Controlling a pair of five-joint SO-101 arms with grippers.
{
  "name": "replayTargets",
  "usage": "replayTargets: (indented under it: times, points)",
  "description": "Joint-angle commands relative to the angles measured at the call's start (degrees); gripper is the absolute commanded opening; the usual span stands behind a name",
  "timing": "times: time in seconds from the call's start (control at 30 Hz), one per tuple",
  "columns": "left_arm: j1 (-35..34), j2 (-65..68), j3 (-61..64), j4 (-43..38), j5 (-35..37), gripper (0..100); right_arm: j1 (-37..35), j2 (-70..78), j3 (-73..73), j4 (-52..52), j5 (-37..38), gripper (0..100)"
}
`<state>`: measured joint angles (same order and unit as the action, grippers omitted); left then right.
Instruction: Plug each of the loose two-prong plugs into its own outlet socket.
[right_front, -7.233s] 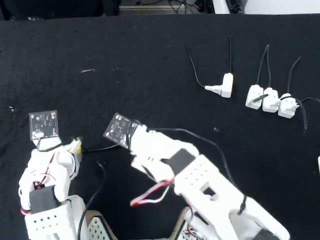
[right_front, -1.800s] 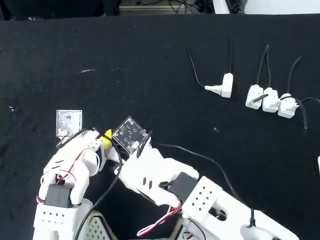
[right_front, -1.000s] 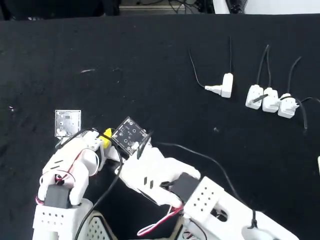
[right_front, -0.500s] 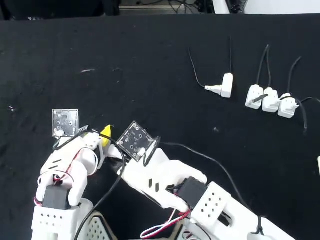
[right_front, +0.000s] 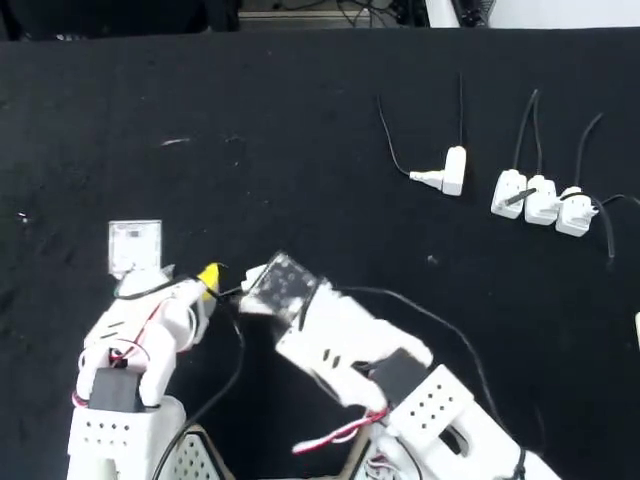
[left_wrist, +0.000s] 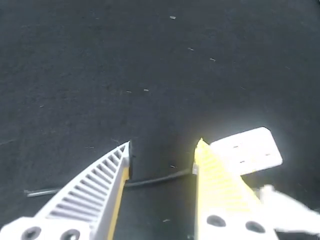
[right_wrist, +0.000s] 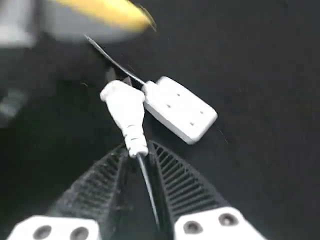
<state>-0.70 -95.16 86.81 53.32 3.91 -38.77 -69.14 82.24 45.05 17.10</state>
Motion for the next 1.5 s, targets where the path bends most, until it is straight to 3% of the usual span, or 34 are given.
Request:
replayTargets:
  times: [0.0, 0.13, 0.27, 0.43, 0.67, 0.93, 1.17, 1.47]
  points:
    - [-4.35, -0.44, -2.24, 0.26, 0.09, 21, 4.22, -0.84, 1.36, 2.02, 4.66, 1.1]
    - [-9.71, -0.44, -5.32, 5.8, -1.49, 21, 6.24, -0.75, 5.49, 2.29, 10.73, 1.1]
    - [-10.51, -0.44, -4.97, 10.37, -3.25, 21, 7.65, -0.66, 5.32, 2.46, 14.68, 2.5]
    - [-11.03, -0.44, -4.35, 10.73, -3.52, 21, 6.33, -0.66, 1.63, 2.46, 9.41, 17.1]
    - [-11.03, -0.44, -4.35, 10.81, -3.52, 21, -0.97, 0.66, 0.31, 0.79, 6.86, 14.1]
    - [-11.12, -0.44, -4.44, 10.81, -3.52, 21, -3.34, 21.93, -15.43, 0.7, 7.38, 14.5]
    - [-15.34, -0.44, -4.44, 10.9, -3.52, 21, -3.69, 43.38, -27.47, 0.88, 8.44, 14.5]
    - [-15.69, -0.44, -4.44, 10.73, -3.52, 21, -3.69, 52.18, -31.96, 0.7, 11.87, 14.3]
